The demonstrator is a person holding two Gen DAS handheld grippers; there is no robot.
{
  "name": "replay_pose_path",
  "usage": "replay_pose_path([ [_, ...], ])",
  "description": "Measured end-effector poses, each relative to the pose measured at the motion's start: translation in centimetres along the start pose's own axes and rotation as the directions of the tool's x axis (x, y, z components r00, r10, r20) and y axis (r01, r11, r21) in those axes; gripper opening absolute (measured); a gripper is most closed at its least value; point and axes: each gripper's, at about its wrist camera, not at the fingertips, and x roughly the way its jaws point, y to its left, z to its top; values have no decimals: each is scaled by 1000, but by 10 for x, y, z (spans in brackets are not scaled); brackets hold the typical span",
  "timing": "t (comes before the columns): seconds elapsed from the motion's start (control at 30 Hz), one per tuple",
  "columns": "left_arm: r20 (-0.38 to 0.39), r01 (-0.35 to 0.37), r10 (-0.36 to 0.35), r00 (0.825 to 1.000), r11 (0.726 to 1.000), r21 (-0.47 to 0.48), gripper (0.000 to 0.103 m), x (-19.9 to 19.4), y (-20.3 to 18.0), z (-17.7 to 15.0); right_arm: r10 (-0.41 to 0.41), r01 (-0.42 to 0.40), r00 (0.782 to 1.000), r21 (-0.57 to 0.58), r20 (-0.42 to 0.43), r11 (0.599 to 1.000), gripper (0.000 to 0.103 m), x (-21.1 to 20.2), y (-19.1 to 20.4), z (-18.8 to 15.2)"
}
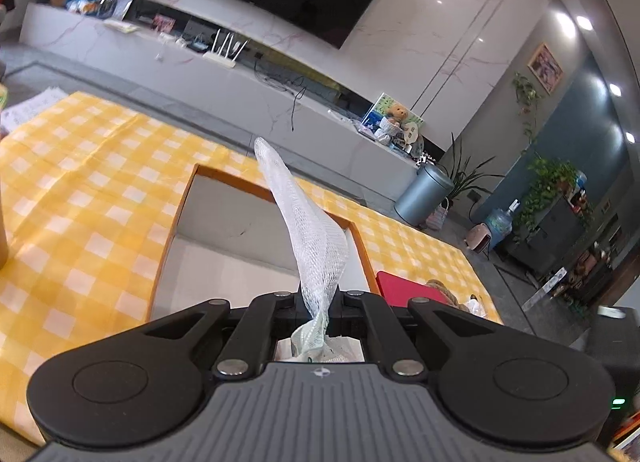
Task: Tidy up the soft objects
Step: 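Open the right gripper to drop the tissue into the orange box, then open the left gripper to drop the white mesh net into the box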
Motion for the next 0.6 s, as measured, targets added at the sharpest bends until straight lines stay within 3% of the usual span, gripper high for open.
replay_pose_path([
  [0.1, 2, 16, -16, 1000, 999, 37, 5, 6, -7, -2, -8, 2, 991, 43, 133, 999, 96, -17, -15, -7],
  [0.27, -48, 50, -48, 998, 998, 34, 5, 28, -12, -4, -65, 8, 946, 175, 319, 985, 100, -40, -49, -23],
  [0.47, -134, -26, 35, 990, 997, 71, 5, 59, -10, -11, -52, -55, 962, 375, 268, 925, 100, -22, -90, -34],
  [0.6, -184, -98, 112, 976, 992, 83, 5, 70, 0, -17, -31, -76, 969, 413, 246, 908, 100, -13, -93, -37],
])
